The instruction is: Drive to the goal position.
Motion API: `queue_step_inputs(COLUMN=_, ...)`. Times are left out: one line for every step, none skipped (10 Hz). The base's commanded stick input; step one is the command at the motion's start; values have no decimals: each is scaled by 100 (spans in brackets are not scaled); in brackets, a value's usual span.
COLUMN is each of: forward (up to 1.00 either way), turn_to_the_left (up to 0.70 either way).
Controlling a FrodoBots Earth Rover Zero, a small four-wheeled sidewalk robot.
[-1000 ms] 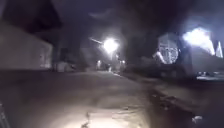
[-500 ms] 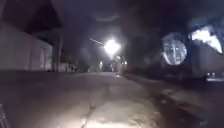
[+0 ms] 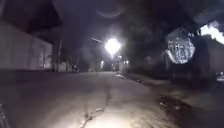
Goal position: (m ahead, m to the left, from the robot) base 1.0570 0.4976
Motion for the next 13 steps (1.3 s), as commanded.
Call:
queue_step_inputs(forward=69, turn_to_the_left=0)
queue_step_inputs(forward=69, turn_to_the_left=0)
queue_step_inputs(forward=69, turn_to_the_left=0)
queue_step_inputs(forward=69, turn_to_the_left=0)
queue_step_inputs(forward=69, turn_to_the_left=0)
queue_step_inputs(forward=69, turn_to_the_left=0)
queue_step_inputs(forward=69, turn_to_the_left=0)
queue_step_inputs(forward=69, turn_to_the_left=0)
queue_step_inputs(forward=69, turn_to_the_left=0)
queue_step_inputs(forward=69, turn_to_the_left=0)
queue_step_inputs(forward=69, turn_to_the_left=0)
queue_step_inputs(forward=69, turn_to_the_left=0)
queue_step_inputs(forward=69, turn_to_the_left=0)
